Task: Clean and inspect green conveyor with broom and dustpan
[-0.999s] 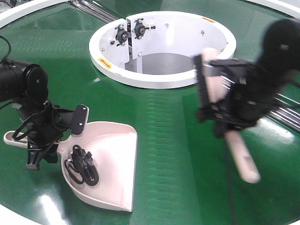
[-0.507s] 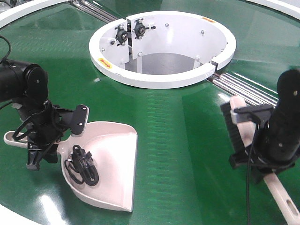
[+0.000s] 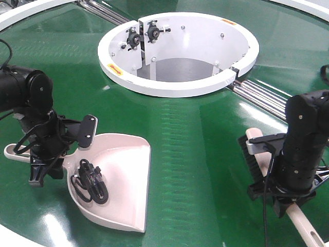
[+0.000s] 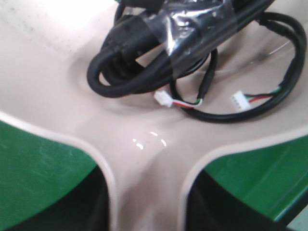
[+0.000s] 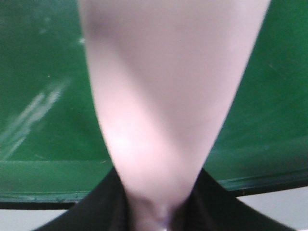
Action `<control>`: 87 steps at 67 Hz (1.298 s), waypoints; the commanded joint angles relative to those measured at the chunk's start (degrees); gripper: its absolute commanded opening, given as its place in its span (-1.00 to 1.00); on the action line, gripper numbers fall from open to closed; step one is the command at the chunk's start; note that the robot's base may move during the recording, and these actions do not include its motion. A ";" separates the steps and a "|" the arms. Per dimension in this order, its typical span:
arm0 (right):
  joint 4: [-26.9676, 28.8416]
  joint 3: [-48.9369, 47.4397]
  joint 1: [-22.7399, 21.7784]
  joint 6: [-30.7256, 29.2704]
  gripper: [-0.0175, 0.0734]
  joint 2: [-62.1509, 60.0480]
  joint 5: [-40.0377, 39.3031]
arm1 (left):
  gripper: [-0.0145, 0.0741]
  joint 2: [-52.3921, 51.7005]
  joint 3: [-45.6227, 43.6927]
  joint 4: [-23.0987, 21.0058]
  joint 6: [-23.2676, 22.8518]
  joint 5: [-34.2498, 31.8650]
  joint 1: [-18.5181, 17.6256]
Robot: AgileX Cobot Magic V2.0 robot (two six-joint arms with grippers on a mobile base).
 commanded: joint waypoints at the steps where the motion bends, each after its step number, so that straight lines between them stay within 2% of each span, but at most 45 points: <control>1: -1.21 -1.23 -0.35 -0.77 -0.62 -0.62 3.13 | -0.69 -2.67 -1.58 -0.83 -1.17 -0.51 -0.25; 23: -1.21 -1.23 -0.35 -2.11 -0.49 0.69 2.48 | -0.69 -2.67 -1.58 -0.36 -1.17 1.15 -0.25; 42: -1.16 -1.23 -0.35 -1.92 -0.09 0.69 1.65 | -0.59 -2.67 -1.58 0.06 -1.79 0.82 -0.25; 52: -1.16 -1.23 -0.35 -1.79 0.18 0.57 0.83 | -0.39 -2.62 -1.58 -0.40 -2.19 1.77 -0.25; 63: -1.16 -1.23 -0.35 -1.79 0.41 -0.61 -0.23 | -0.04 -2.62 -1.58 -0.83 -2.19 1.67 -0.25; 77: -0.86 -1.23 -0.35 -1.79 0.50 -2.71 -1.53 | 0.45 -2.62 -1.58 -0.83 -2.19 1.64 -0.25; 87: -0.61 -1.23 -0.35 -1.73 0.50 -5.03 -2.36 | 0.67 -2.62 -1.58 -0.83 -2.19 2.31 -0.25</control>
